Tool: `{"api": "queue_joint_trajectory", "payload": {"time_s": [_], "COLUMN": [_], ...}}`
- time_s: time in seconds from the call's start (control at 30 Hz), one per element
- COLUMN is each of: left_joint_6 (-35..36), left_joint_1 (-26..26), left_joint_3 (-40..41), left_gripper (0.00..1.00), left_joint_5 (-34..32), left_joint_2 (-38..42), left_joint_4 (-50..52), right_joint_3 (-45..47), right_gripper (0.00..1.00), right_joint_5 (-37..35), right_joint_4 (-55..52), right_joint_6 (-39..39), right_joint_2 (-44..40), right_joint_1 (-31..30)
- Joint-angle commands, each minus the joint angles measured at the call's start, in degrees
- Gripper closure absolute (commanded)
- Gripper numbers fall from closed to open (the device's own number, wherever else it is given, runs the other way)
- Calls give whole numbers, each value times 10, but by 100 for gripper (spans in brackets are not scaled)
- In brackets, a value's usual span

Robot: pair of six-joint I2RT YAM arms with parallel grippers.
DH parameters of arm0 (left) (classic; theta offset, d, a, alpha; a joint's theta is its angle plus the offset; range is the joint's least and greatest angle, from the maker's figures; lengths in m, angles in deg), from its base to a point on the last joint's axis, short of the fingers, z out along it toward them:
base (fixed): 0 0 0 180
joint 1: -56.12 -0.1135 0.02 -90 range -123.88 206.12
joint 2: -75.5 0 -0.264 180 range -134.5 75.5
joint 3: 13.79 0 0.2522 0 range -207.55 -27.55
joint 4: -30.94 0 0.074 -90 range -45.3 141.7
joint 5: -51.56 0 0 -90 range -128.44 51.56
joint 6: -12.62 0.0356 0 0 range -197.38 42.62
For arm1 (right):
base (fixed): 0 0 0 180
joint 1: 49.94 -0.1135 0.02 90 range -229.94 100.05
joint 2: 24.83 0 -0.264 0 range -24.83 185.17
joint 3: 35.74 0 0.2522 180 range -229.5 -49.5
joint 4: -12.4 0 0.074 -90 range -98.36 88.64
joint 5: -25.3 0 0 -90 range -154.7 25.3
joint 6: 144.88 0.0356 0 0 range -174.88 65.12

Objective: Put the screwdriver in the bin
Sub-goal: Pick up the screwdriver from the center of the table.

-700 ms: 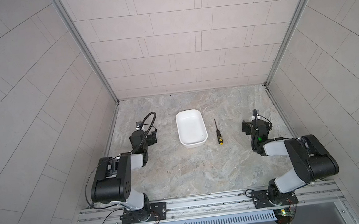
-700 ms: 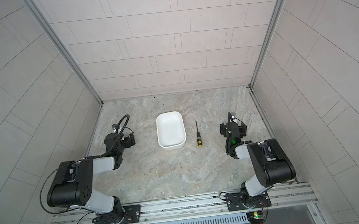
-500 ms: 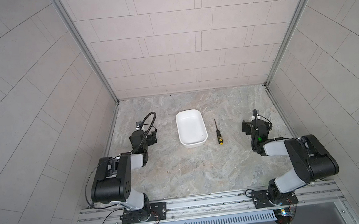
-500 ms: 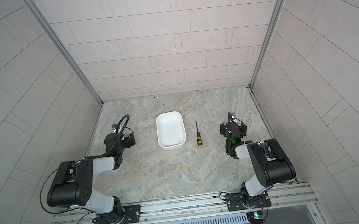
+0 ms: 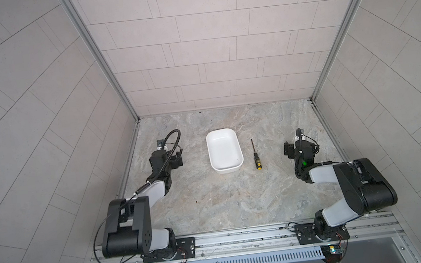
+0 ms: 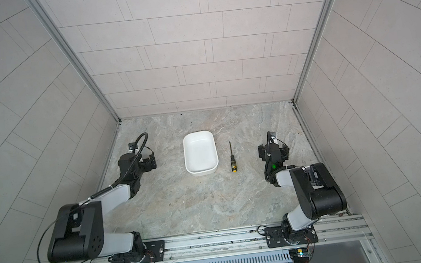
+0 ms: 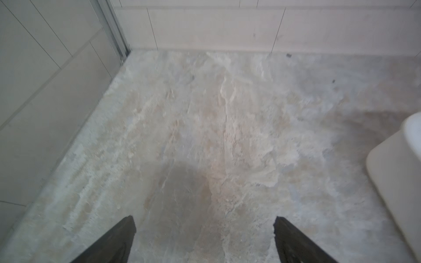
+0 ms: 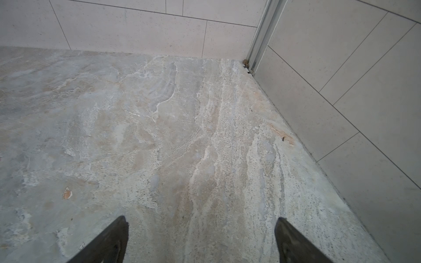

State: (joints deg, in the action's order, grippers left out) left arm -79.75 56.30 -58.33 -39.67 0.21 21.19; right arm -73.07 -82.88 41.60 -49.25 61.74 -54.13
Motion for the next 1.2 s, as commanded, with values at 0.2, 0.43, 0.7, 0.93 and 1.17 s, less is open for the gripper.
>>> {"api": "queue_joint_trajectory", "payload": {"time_s": [0.2,0.43,0.7,0.93,1.17], "left_joint_6": [-76,-128,-144,-159,-162], "left_joint_1": [11,14,20,24,28], "left_joint_3": [-42,-43,-53,-62,-60], "left_gripper": [0,0,0,0,0], "left_joint_5": [106,193,259,286,309], "left_joint_2": [89,92,49,17,13], "left_joint_4": [176,203,211,203,196], "right_joint_3": [-263,-380,-341,-334,-344], "right_gripper": [9,9,11,15,21], "right_joint_5": [45,232,327,307,297], "right_joint_4": [-441,-720,-751,-742,-705], "right_joint_6": [-11,70,109,131,167], "right_joint_2": [-75,-66,-50,-5,47], "right_joint_1": [-1,-8,-42,-115,-158]}}
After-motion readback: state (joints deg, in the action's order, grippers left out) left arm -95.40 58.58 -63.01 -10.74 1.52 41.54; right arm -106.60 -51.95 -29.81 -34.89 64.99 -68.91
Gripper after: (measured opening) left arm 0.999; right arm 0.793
